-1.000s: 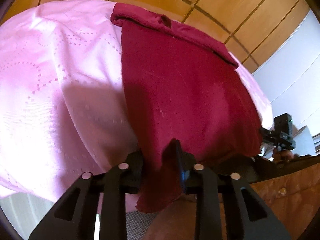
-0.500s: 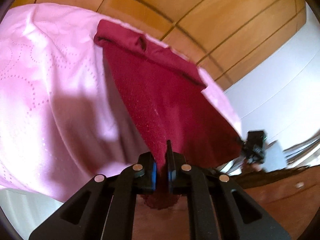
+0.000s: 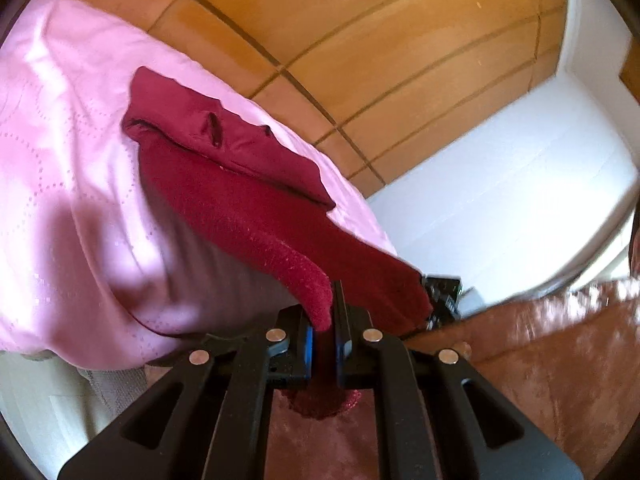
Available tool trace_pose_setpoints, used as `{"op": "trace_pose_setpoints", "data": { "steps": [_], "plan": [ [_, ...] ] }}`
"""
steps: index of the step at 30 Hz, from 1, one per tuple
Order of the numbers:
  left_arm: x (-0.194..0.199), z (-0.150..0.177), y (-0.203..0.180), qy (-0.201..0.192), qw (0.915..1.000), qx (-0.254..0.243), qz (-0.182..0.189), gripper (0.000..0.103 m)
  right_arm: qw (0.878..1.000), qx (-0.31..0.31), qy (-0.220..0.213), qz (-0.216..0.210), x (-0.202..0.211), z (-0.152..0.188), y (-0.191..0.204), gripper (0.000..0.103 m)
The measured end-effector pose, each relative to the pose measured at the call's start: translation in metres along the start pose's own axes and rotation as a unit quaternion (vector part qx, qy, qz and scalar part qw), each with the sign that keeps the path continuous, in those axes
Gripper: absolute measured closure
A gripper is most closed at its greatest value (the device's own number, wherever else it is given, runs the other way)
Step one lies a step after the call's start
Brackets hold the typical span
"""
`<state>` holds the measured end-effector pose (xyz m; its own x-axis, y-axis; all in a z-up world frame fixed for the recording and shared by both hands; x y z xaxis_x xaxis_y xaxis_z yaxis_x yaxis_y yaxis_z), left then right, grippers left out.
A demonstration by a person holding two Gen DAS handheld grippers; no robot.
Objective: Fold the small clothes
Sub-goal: 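Lift the hem with both tools, fold it toward the collar, open both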
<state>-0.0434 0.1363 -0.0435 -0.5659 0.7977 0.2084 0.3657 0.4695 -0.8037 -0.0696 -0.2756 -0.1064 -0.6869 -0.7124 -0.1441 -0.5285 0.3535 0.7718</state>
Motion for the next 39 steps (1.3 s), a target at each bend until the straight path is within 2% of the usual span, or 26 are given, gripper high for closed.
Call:
{"op": "trace_pose_setpoints", "data": {
  "steps": [2,6,9,14,27,33,34,36,37,39],
  "plan": [
    [-0.008,-0.011,0.013,-0.009,0.9996,0.025,-0.005,0.096,1.000,-0.019,-0.010,0.013,-0.004,-0.004,-0.014,0.094],
    [-0.031,-0.035,0.036,-0.015,0.9989,0.041,-0.019,0.096,0.997,-0.055,-0.032,0.033,-0.020,-0.023,-0.041,0.094],
    [-0.054,-0.050,0.051,-0.016,0.9983,0.041,-0.038,0.096,0.996,-0.066,-0.049,0.036,-0.039,-0.041,-0.055,0.094],
    [-0.088,-0.085,0.088,-0.035,0.9937,0.078,-0.073,0.096,0.993,-0.092,-0.060,0.052,-0.076,-0.067,-0.086,0.094],
    [-0.157,-0.159,0.139,-0.043,0.9885,0.093,-0.111,0.096,0.975,-0.159,-0.079,0.134,-0.140,-0.121,-0.170,0.094],
    [-0.193,-0.180,0.163,-0.046,0.9828,0.078,-0.161,0.093,0.963,-0.176,-0.094,0.181,-0.163,-0.131,-0.209,0.094],
    [-0.198,-0.182,0.165,-0.049,0.9813,0.074,-0.171,0.088,0.962,-0.173,-0.096,0.186,-0.165,-0.132,-0.211,0.093],
    [-0.206,-0.184,0.169,-0.053,0.9797,0.068,-0.181,0.076,0.960,-0.166,-0.102,0.202,-0.167,-0.133,-0.218,0.080],
    [-0.210,-0.185,0.170,-0.057,0.9787,0.066,-0.186,0.065,0.959,-0.165,-0.106,0.204,-0.168,-0.133,-0.219,0.077],
    [-0.215,-0.186,0.171,-0.068,0.9760,0.065,-0.196,0.053,0.961,-0.154,-0.114,0.201,-0.170,-0.135,-0.218,0.066]
  ]
}}
Point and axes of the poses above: each gripper's, at about its wrist camera, not at the fingertips, and x roughly against the way its jaws point, y to its left, z to its underside, the point moved 6 cm from there along -x, roughly the way its jaws point, and after that the axes turned 13 degrees about -y, right-handed, at the moved point
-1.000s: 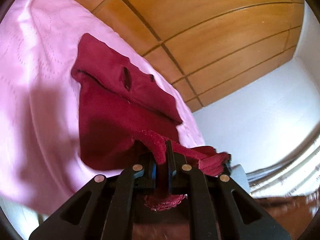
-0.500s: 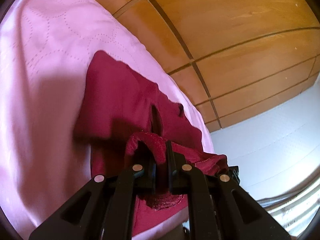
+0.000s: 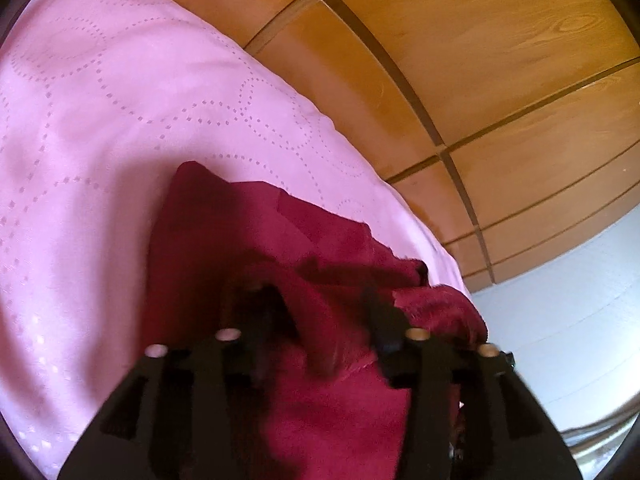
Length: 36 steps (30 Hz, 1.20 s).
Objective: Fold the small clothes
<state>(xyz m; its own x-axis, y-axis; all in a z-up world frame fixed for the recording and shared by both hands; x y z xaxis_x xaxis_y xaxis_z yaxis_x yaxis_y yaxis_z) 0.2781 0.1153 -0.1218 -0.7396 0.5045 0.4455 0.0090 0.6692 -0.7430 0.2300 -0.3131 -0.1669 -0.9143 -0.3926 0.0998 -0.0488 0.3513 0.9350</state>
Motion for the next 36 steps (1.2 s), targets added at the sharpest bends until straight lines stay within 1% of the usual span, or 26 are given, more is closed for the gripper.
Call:
{"op": "trace_pose_setpoints", "data": {
  "steps": [1,2,3,4,5,6,7,8,10,12,13,14,15,17,18,21,22,24,25,27,28,29,30,33,35,36],
  "plan": [
    [0.001,0.000,-0.004,-0.020,0.9998,-0.005,-0.006,0.046,1.000,0.011,-0.005,-0.006,0.001,0.001,0.004,0.062],
    [0.003,0.000,-0.006,-0.033,0.9993,-0.011,-0.009,0.035,1.000,0.018,-0.010,-0.010,0.000,0.000,0.008,0.051],
    [0.009,-0.001,-0.013,-0.064,0.9973,-0.030,-0.022,0.025,0.999,0.025,-0.020,-0.012,0.003,-0.001,0.012,0.038],
    [0.015,-0.003,-0.018,-0.093,0.9934,-0.050,-0.043,0.010,0.999,0.034,-0.035,-0.011,0.007,-0.003,0.015,0.031],
    [0.021,-0.003,-0.021,-0.116,0.9894,-0.067,-0.057,0.009,0.997,0.054,-0.062,0.002,0.015,-0.006,0.021,0.015],
    [0.026,-0.003,-0.025,-0.137,0.9845,-0.085,-0.068,0.008,0.993,0.076,-0.087,0.022,0.021,-0.009,0.026,0.008],
    [0.029,-0.003,-0.028,-0.151,0.9798,-0.103,-0.081,0.008,0.985,0.111,-0.117,0.067,0.030,-0.012,0.032,0.008],
    [0.029,-0.001,-0.028,-0.155,0.9774,-0.113,-0.089,0.007,0.979,0.136,-0.123,0.086,0.033,-0.012,0.038,0.008],
    [0.023,0.004,-0.027,-0.149,0.9726,-0.139,-0.111,0.007,0.970,0.193,-0.108,0.098,0.033,-0.004,0.054,0.008],
    [0.014,0.012,-0.019,-0.131,0.9666,-0.166,-0.145,0.007,0.949,0.281,-0.077,0.118,0.024,0.014,0.075,0.014],
    [0.009,0.015,-0.015,-0.128,0.9657,-0.168,-0.152,0.007,0.940,0.314,-0.058,0.123,0.018,0.022,0.081,0.017],
    [0.004,0.018,-0.012,-0.123,0.9656,-0.167,-0.157,0.007,0.918,0.372,-0.026,0.135,0.007,0.037,0.090,0.027],
    [-0.001,0.020,-0.008,-0.117,0.9658,-0.164,-0.163,0.007,0.900,0.413,-0.005,0.142,-0.002,0.048,0.096,0.042],
    [-0.005,0.021,-0.003,-0.110,0.9657,-0.164,-0.169,0.006,0.853,0.495,0.050,0.160,-0.025,0.073,0.100,0.053],
    [-0.006,0.021,-0.003,-0.108,0.9654,-0.166,-0.170,0.005,0.841,0.510,0.074,0.166,-0.033,0.083,0.096,0.061],
    [-0.007,0.022,-0.001,-0.100,0.9648,-0.173,-0.170,0.003,0.818,0.523,0.126,0.202,-0.065,0.088,0.078,0.063],
    [-0.009,0.023,0.000,-0.095,0.9648,-0.176,-0.171,0.003,0.816,0.521,0.131,0.214,-0.074,0.084,0.071,0.063],
    [-0.010,0.024,0.001,-0.094,0.9652,-0.175,-0.170,0.003,0.820,0.503,0.127,0.242,-0.089,0.067,0.056,0.064],
    [-0.010,0.027,0.001,-0.093,0.9652,-0.175,-0.170,0.003,0.822,0.498,0.121,0.250,-0.092,0.060,0.051,0.068],
    [-0.012,0.027,0.001,-0.092,0.9646,-0.178,-0.172,0.003,0.826,0.485,0.091,0.272,-0.095,0.038,0.040,0.069],
    [-0.013,0.027,0.001,-0.090,0.9642,-0.180,-0.173,0.003,0.832,0.476,0.078,0.276,-0.095,0.030,0.035,0.069],
    [-0.013,0.027,0.002,-0.088,0.9640,-0.181,-0.174,0.003,0.842,0.459,0.071,0.273,-0.095,0.025,0.029,0.069],
    [-0.014,0.027,0.002,-0.087,0.9636,-0.183,-0.175,0.003,0.846,0.454,0.067,0.270,-0.096,0.023,0.027,0.069],
    [-0.015,0.027,0.002,-0.085,0.9631,-0.184,-0.177,0.003,0.841,0.467,0.057,0.269,-0.095,0.024,0.025,0.069],
    [-0.016,0.027,-0.001,-0.078,0.9598,-0.192,-0.189,0.003,0.836,0.474,0.053,0.271,-0.096,0.028,0.027,0.068],
    [-0.018,0.027,-0.005,-0.063,0.9571,-0.200,-0.199,0.003,0.835,0.476,0.052,0.270,-0.096,0.029,0.028,0.068]
  ]
}}
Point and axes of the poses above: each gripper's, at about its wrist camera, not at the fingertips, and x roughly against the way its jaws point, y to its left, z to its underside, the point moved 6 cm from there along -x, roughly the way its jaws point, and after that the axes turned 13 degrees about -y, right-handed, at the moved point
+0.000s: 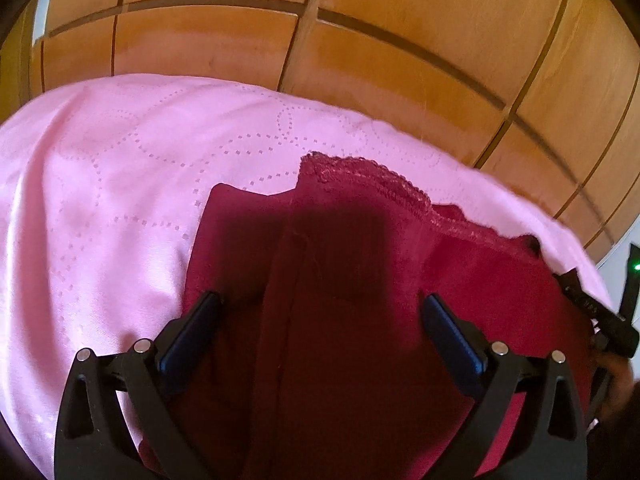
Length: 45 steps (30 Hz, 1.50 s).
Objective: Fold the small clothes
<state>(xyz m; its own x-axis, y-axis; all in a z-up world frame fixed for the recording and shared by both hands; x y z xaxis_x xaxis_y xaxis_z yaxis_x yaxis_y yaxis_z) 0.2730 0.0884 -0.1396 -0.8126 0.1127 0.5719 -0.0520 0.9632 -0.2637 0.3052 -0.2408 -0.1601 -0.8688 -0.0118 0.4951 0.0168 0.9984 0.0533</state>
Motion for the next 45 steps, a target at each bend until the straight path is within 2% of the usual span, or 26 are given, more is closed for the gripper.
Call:
{"op": "trace_pose_setpoints", "data": {
  "steps": [2,4,6,7,8,10,11,14,18,21,24,26,28,29,31,34,35,36,38,39,42,45],
  "plan": [
    [0.000,-0.006,-0.009,0.029,0.9995,-0.013,-0.006,0.005,1.000,0.004,-0.001,0.003,-0.004,-0.001,0.000,0.068],
    [0.007,-0.020,-0.016,0.021,0.9997,0.006,0.009,0.010,1.000,0.012,-0.003,0.009,-0.007,-0.002,0.002,0.068],
    [0.008,-0.035,-0.027,0.005,0.9998,0.006,0.017,0.010,1.000,0.019,-0.004,0.014,-0.006,-0.003,0.005,0.068],
    [0.005,-0.039,-0.030,0.001,0.9999,-0.007,0.009,0.011,1.000,0.022,-0.004,0.016,-0.006,-0.002,0.006,0.068],
    [-0.002,-0.041,-0.032,0.001,0.9997,-0.026,-0.005,0.019,1.000,0.022,-0.005,0.016,-0.007,-0.002,0.006,0.068],
    [-0.023,-0.037,-0.028,0.020,0.9981,-0.049,-0.030,0.030,1.000,0.019,-0.006,0.013,-0.006,-0.002,0.005,0.068],
    [-0.033,-0.033,-0.023,0.027,0.9972,-0.057,-0.041,0.031,1.000,0.018,-0.007,0.012,-0.006,-0.002,0.004,0.068],
    [-0.047,-0.027,-0.011,0.017,0.9987,-0.040,-0.026,0.028,1.000,0.016,-0.008,0.010,-0.006,-0.002,0.004,0.068],
    [-0.051,-0.026,-0.017,0.015,0.9970,-0.063,-0.042,0.022,1.000,0.010,-0.008,0.006,-0.007,-0.002,0.002,0.068],
    [-0.049,-0.026,-0.017,0.013,0.9973,-0.062,-0.037,0.019,1.000,0.006,-0.010,0.003,-0.005,-0.003,0.001,0.068],
    [-0.032,-0.027,-0.017,0.011,0.9977,-0.054,-0.039,0.014,1.000,0.007,-0.011,0.004,-0.004,-0.004,0.002,0.066],
    [-0.012,-0.028,-0.018,-0.006,0.9987,-0.038,-0.033,0.011,1.000,0.011,-0.012,0.002,-0.003,-0.004,0.004,0.063],
    [0.017,-0.021,-0.024,-0.036,0.9993,-0.004,0.009,0.007,1.000,0.014,-0.008,0.005,-0.003,-0.004,0.006,0.063],
    [0.023,-0.016,-0.027,-0.041,0.9990,-0.001,0.017,0.006,1.000,0.014,-0.007,0.005,-0.003,-0.004,0.006,0.062],
    [0.030,0.004,-0.031,-0.040,0.9988,-0.027,0.007,0.005,1.000,0.016,-0.006,0.006,-0.003,-0.005,0.007,0.061],
    [0.024,0.021,-0.033,-0.033,0.9978,-0.057,0.002,0.003,1.000,0.030,-0.005,-0.003,0.004,-0.008,0.015,0.042],
    [0.023,0.020,-0.033,-0.031,0.9980,-0.055,0.006,0.003,0.999,0.039,-0.009,0.002,0.009,-0.009,0.018,0.030],
    [0.022,0.020,-0.032,-0.027,0.9982,-0.053,0.006,0.003,0.998,0.056,-0.023,0.015,0.020,-0.012,0.023,0.022],
    [0.019,0.021,-0.032,-0.024,0.9982,-0.054,0.005,0.003,0.994,0.075,-0.071,0.024,0.049,-0.017,0.034,0.019],
    [0.020,0.021,-0.032,-0.026,0.9982,-0.054,0.005,0.003,0.993,0.072,-0.093,0.014,0.068,-0.017,0.040,0.017],
    [0.021,0.022,-0.032,-0.029,0.9980,-0.056,0.003,0.003,0.994,0.038,-0.105,-0.014,0.103,-0.009,0.050,0.012],
    [0.023,0.023,-0.031,-0.031,0.9981,-0.053,0.006,0.002,0.992,-0.029,-0.100,-0.074,0.138,0.013,0.060,0.010]
  ]
}}
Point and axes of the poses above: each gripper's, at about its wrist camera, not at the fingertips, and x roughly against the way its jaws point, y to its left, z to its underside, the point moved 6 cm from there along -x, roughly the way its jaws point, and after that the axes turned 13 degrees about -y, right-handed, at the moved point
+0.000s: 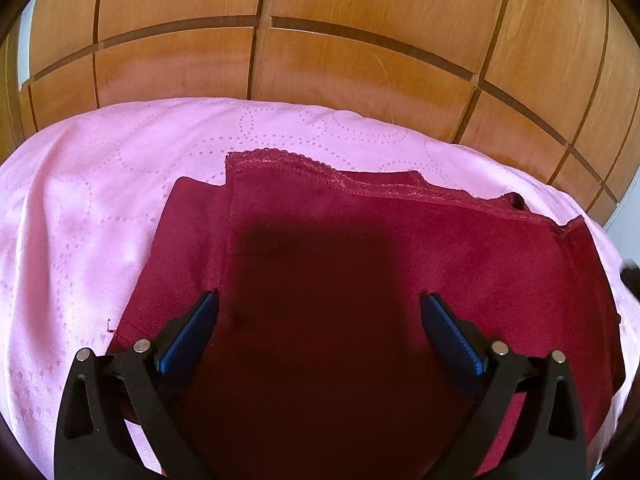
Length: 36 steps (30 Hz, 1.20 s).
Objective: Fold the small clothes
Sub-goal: 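Grasp the folded shirt edge with the left tool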
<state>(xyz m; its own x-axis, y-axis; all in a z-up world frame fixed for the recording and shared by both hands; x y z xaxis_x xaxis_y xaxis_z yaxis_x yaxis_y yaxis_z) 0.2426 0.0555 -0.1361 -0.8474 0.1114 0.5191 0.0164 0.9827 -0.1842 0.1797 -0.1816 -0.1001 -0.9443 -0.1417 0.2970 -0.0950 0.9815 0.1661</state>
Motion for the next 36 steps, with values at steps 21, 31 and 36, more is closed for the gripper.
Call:
{"op": "trace_pose_setpoints", "data": {
  "steps": [21,31,36],
  "plan": [
    [0.082,0.022,-0.066,-0.057,0.9911,-0.045,0.111,0.033,0.982,-0.174,0.073,-0.014,0.079,0.091,-0.012,0.006],
    [0.087,0.045,-0.068,-0.027,0.9890,-0.037,0.141,0.072,0.950,-0.310,0.040,-0.021,0.107,0.099,-0.030,0.006],
    [0.081,0.054,-0.078,-0.013,0.9871,-0.050,0.152,0.072,0.936,-0.349,0.033,-0.024,0.105,0.103,-0.041,0.005]
  ]
}}
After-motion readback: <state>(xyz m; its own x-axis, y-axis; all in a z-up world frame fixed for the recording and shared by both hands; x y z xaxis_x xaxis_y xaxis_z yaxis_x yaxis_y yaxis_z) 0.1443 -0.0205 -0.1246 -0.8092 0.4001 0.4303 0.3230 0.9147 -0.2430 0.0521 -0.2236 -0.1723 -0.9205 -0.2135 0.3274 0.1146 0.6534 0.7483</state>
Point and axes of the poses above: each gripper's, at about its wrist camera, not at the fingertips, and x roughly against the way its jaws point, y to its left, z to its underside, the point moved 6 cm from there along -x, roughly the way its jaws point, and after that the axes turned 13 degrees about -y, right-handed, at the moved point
